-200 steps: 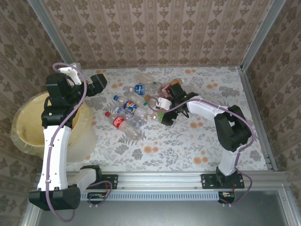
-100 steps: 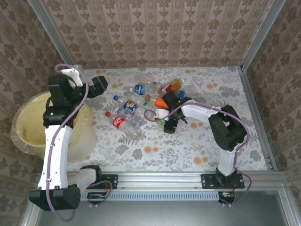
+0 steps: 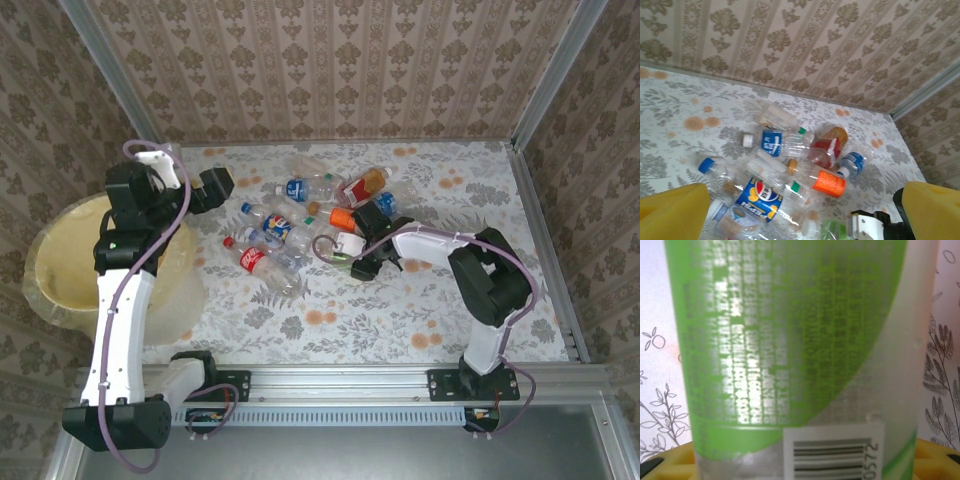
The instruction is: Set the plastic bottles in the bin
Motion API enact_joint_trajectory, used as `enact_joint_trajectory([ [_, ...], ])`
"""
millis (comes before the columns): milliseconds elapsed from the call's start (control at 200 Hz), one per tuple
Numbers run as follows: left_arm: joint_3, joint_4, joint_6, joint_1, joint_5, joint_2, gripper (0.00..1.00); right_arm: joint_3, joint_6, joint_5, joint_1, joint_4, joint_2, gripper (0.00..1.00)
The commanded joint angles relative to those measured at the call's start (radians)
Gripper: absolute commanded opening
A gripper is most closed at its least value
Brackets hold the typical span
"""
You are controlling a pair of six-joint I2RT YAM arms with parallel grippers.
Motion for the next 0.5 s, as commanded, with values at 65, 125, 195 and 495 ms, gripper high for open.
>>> enact_joint_trajectory([
  [65,-0.027,0.082,-0.043,-0.063,0.097,-0.019,1.0,-0.109,0.085,-0.017,0.021,0.137,-0.145,0.4],
  [125,-0.036,0.103,-0.057,-0.099,0.094,-0.018,1.0,-0.138,0.125,-0.024,0.023,0.161,-0.186,0.39],
  [195,-0.067,0.154,-0.1,-0.141,0.091,-0.017,1.0,-0.175,0.185,-0.025,0.025,0.201,-0.236,0.38],
  [495,-0.096,0.312,-0.152,-0.334,0.026,0.062,1.0,-0.408,0.346,0.025,0.025,0.503,-0.492,0.32],
])
